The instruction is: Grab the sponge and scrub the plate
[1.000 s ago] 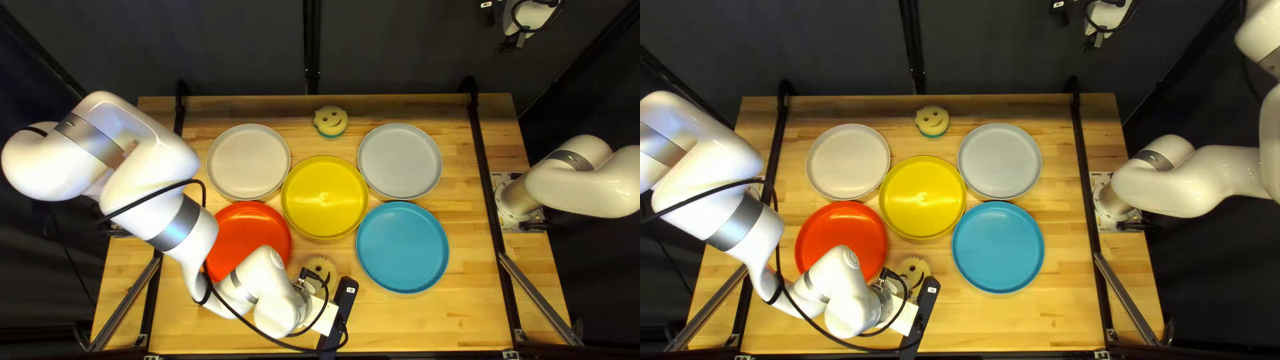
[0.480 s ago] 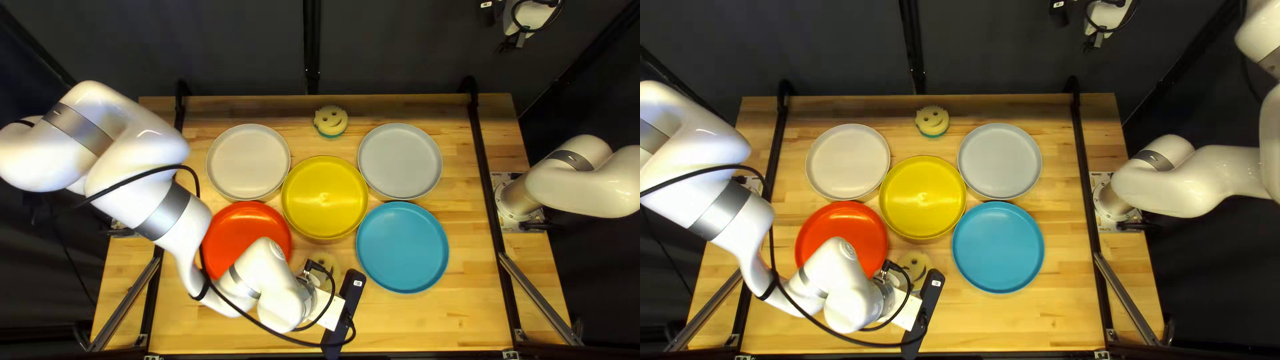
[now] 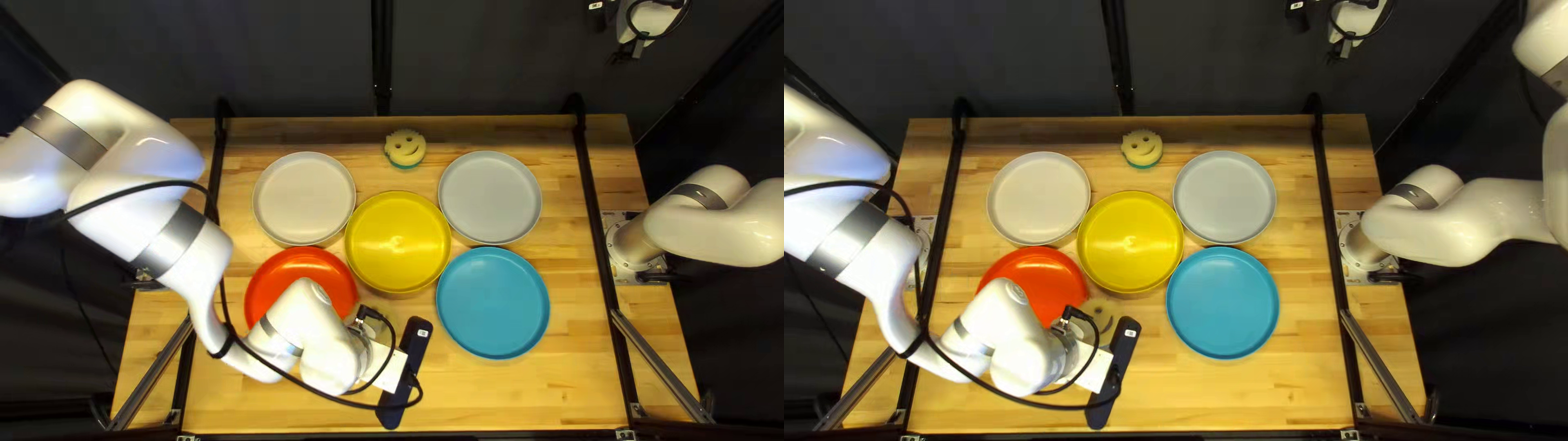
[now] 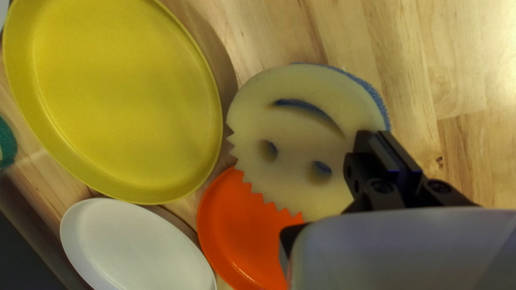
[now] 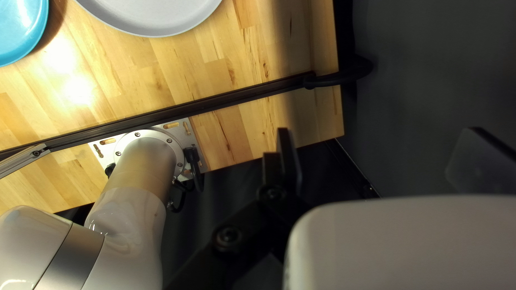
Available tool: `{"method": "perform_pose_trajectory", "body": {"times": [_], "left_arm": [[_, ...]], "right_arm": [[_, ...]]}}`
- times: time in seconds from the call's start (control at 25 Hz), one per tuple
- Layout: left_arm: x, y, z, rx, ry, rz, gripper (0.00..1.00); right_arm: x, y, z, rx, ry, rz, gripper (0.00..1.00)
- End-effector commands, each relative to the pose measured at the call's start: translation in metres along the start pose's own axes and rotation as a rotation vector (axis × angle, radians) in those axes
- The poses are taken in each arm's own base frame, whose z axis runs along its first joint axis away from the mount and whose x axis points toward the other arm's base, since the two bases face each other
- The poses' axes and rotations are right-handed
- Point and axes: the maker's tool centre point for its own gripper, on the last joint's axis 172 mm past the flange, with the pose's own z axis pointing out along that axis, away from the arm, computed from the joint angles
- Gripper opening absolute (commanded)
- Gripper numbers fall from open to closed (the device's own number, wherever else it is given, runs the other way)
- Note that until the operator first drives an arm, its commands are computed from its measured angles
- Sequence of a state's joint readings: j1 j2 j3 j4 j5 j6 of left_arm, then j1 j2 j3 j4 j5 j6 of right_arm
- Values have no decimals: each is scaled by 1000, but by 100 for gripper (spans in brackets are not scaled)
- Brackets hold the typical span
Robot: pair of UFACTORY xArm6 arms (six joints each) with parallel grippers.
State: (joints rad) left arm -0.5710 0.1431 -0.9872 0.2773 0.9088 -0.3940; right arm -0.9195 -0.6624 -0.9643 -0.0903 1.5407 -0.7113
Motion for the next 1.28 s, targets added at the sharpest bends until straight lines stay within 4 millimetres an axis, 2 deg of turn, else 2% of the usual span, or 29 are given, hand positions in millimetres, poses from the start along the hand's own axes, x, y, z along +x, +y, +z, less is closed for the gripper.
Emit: {"method": "perform_pose_trajectory", "body": {"times": [0.04, 0.32, 0.56, 0.76, 1.12, 1.28], "left_arm": [[-24, 13, 4, -30, -14, -38, 0], [-51, 35, 6, -68, -41, -70, 0], [-59, 33, 20, -93, -47, -85, 0], [-60, 15, 31, -107, -43, -91, 0], [-73, -38, 42, -132, -37, -100, 0], [-78, -46, 47, -149, -28, -100, 0]], "right_arm": [[0, 0, 0, 0, 0, 0, 100], [0, 0, 0, 0, 0, 0, 100], [0, 0, 0, 0, 0, 0, 100], [0, 0, 0, 0, 0, 0, 100], [0, 0, 0, 0, 0, 0, 100], [0, 0, 0, 0, 0, 0, 100]]}}
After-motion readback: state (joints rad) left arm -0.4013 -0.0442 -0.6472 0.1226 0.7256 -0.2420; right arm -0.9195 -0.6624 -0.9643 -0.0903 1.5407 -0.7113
